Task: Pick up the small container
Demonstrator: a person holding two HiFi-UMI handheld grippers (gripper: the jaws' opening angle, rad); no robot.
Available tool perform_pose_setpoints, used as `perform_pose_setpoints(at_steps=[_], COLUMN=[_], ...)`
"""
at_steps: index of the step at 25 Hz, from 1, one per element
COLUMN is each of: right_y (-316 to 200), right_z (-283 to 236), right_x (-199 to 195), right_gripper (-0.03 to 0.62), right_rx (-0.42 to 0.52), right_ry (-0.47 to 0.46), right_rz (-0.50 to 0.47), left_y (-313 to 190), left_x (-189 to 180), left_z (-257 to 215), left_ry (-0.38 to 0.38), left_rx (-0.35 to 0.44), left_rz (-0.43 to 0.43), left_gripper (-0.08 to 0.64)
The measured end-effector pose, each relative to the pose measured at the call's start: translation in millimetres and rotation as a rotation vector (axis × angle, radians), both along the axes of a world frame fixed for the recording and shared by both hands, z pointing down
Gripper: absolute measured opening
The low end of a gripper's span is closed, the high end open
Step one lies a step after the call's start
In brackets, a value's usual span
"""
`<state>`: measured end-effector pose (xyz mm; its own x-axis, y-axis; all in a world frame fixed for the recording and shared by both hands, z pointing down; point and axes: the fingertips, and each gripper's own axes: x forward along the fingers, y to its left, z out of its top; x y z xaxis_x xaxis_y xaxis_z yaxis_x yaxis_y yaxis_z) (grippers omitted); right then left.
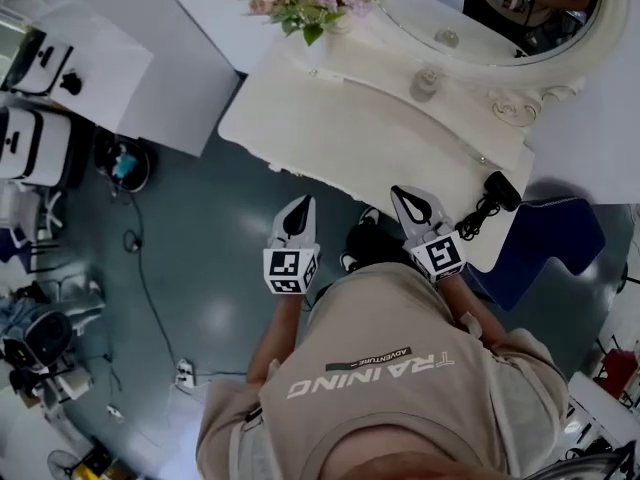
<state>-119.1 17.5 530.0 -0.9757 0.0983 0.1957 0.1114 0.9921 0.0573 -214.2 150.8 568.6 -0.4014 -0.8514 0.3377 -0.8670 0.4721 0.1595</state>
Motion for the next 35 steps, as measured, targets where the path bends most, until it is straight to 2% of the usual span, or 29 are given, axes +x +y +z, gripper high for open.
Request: perform_pose_setpoints(at_steps=[3,7,12,14,24,29,35], right_y=[-13,-54,-103,-123,-157,-151,-156], right_z=[2,0,-3,-4,-7,-17,-32], right_x=[-23,-42,-40,-38,-24,-17,-18], right_gripper=[0.003,0.003,0.003,0.003,0.003,0.003,0.003], right_rx=[-0.039,-0.068,-0.133,-0.131,-0.06,-0.07,-0.038], right_ry=[-0.027,-0.059,-0.084,-0.097,-0.079,-0.083,-0.096], right_rz=[0.061,0.138,0.246,0.292,0.434,0.527,0.585], left_y=[-14,-61,-129,-155,-235,-244,-261], left_x=[-25,-48,-67,-71,-54,-35,-39], left_z=[-12,-21,-34,-37,-31,-34,-38], left_ry=[-0.029,-0.058,-0.077,-0.086,-0.075,-0.042,-0.056], left_rx=[-0.017,-0.025,-0.012,0.007,0.013,0.02,0.032], left_rz=[0.047,0.13,0.236,0.276,0.509,0.643,0.703], left_gripper=[0.018,0.018,0.017,0.018,0.018,0.018,0.018])
